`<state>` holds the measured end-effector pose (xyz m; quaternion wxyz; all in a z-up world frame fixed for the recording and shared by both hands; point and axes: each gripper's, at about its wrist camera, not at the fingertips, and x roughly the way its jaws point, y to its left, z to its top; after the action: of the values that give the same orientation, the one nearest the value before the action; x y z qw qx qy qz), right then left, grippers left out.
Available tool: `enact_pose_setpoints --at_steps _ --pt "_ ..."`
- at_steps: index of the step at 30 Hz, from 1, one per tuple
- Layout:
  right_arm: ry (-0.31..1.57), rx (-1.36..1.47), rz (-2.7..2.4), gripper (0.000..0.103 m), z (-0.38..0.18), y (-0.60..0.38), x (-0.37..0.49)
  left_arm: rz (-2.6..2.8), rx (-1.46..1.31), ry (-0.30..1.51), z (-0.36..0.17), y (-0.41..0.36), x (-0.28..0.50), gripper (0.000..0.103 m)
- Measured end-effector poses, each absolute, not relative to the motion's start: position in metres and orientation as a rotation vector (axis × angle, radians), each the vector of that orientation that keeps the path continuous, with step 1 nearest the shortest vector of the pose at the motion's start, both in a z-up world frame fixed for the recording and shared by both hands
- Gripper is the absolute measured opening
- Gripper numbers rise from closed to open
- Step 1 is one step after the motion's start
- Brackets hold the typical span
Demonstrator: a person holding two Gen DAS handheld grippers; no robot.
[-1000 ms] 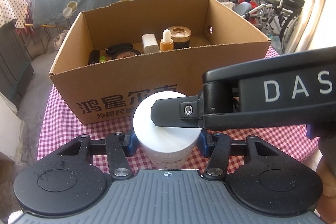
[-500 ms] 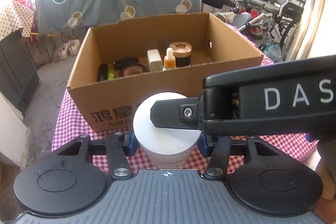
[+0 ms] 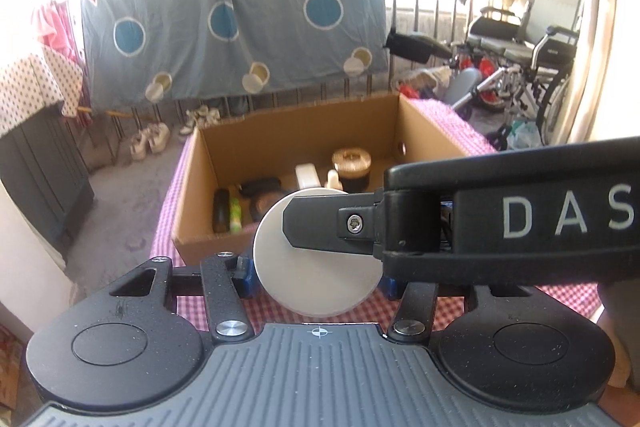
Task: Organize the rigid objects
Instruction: 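Lift the white bottle with the right gripper into the box and release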
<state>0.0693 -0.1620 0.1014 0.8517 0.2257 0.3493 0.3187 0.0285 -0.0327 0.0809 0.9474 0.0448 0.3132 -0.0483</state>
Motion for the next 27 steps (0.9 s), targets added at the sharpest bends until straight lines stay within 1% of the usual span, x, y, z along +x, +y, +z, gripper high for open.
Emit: enact_pose_setpoints --at_steps 5,14,24,27 --pt "0.684 0.46 0.687 0.048 0.118 -0.162 0.069 -0.101 0.109 0.595 0.092 -0.038 0.032 0.053" --pt "0.651 0.443 0.703 0.049 0.133 -0.163 0.085 -0.16 0.127 0.554 0.104 -0.053 0.043 0.052" --pt "0.637 0.371 0.686 0.048 0.165 -0.179 0.141 -0.237 0.071 0.55 0.129 -0.064 0.1 0.052" --pt "0.631 0.353 0.664 0.049 0.169 -0.186 0.162 -0.251 0.058 0.544 0.127 -0.073 0.12 0.052"
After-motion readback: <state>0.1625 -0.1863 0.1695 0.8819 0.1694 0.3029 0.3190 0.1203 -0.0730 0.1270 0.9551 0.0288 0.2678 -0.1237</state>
